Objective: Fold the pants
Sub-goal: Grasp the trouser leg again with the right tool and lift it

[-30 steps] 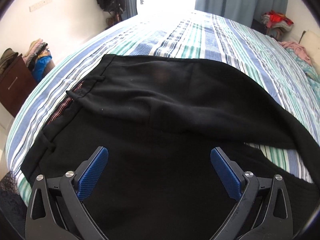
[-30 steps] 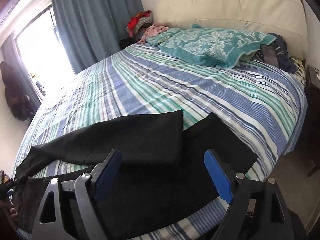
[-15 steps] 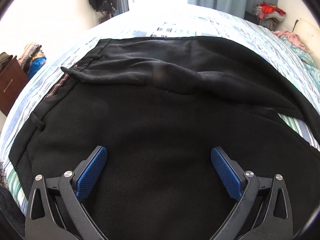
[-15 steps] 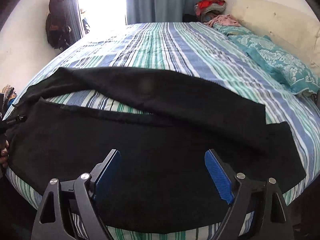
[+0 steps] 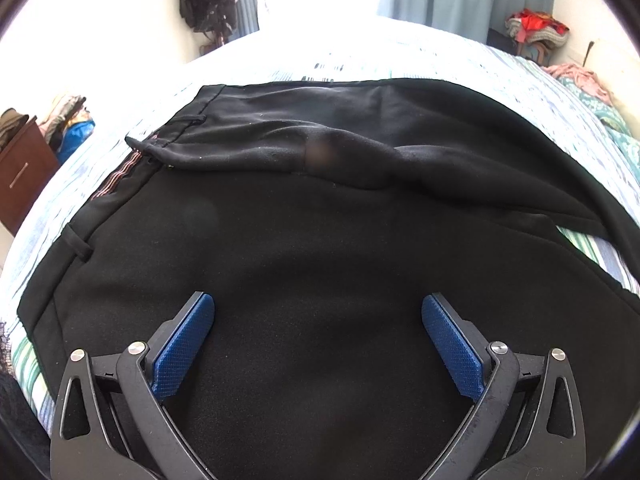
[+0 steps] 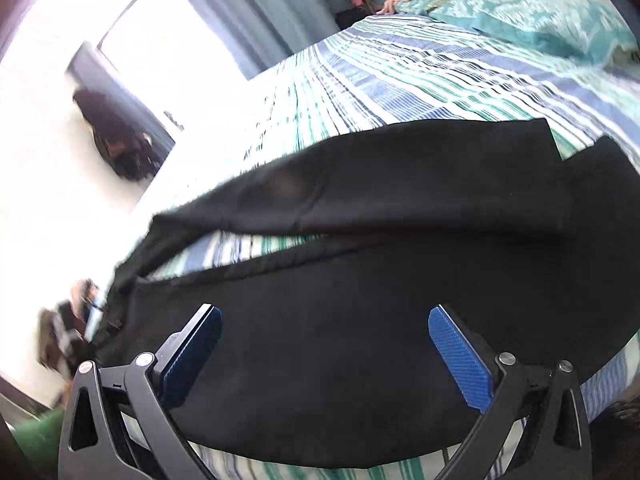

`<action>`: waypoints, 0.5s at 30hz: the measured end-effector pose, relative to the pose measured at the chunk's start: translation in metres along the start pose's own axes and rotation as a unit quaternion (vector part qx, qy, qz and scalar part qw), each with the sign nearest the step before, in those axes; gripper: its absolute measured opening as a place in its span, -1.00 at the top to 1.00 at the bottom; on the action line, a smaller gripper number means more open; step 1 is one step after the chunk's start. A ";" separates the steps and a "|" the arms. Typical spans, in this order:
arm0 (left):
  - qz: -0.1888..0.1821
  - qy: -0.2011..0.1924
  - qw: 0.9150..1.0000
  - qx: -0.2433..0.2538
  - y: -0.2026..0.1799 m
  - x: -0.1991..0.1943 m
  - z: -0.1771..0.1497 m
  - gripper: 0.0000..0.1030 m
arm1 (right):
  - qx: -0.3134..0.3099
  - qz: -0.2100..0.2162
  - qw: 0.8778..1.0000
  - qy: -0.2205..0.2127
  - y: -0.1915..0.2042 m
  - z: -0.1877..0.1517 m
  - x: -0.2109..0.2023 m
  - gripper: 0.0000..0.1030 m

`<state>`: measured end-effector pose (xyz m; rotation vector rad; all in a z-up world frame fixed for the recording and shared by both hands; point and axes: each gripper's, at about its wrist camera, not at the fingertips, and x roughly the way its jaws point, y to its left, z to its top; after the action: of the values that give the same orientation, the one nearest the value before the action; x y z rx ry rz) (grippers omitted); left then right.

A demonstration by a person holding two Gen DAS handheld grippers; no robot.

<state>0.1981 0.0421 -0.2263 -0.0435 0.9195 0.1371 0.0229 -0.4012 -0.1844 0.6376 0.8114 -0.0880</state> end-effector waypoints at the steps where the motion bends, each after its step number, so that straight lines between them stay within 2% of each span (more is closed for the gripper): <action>1: 0.000 0.000 1.000 0.000 0.000 0.000 0.000 -0.99 | 0.036 0.008 0.999 -0.018 -0.013 0.005 -0.006 -0.99; 3: 0.001 0.000 1.000 0.000 0.000 -0.001 -0.001 -0.99 | 0.118 0.009 0.992 -0.047 -0.046 0.011 -0.014 -0.99; 6: 0.005 0.001 1.000 0.001 -0.002 -0.002 -0.001 -0.99 | 0.223 0.019 0.973 -0.057 -0.086 0.013 -0.012 -0.92; 9: 0.010 0.001 1.000 0.002 -0.003 -0.002 -0.001 -0.99 | 0.233 0.016 0.969 -0.081 -0.088 0.020 -0.012 -0.88; 11: 0.013 0.001 1.000 0.004 -0.003 -0.002 -0.001 -0.99 | 0.229 0.001 0.970 -0.083 -0.088 0.023 -0.008 -0.54; 12: 0.015 0.001 1.000 0.004 -0.004 -0.002 -0.001 -0.99 | 0.235 -0.010 0.969 -0.079 -0.090 0.023 -0.005 -0.10; 13: 0.016 0.001 1.000 0.005 -0.004 -0.002 -0.001 -0.99 | 0.247 -0.020 0.966 -0.073 -0.094 0.021 -0.002 0.51; 14: 0.017 0.001 1.000 0.005 -0.004 -0.002 -0.001 -0.99 | 0.264 -0.027 0.962 -0.065 -0.099 0.022 0.000 0.76; 15: 0.018 0.001 1.000 0.006 -0.005 -0.002 -0.001 -0.99 | 0.285 -0.024 0.956 -0.060 -0.106 0.019 0.002 0.86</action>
<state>0.1974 0.0374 -0.2255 -0.0162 0.9231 0.1656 0.0035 -0.4973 -0.2284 1.1444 0.6812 -0.4123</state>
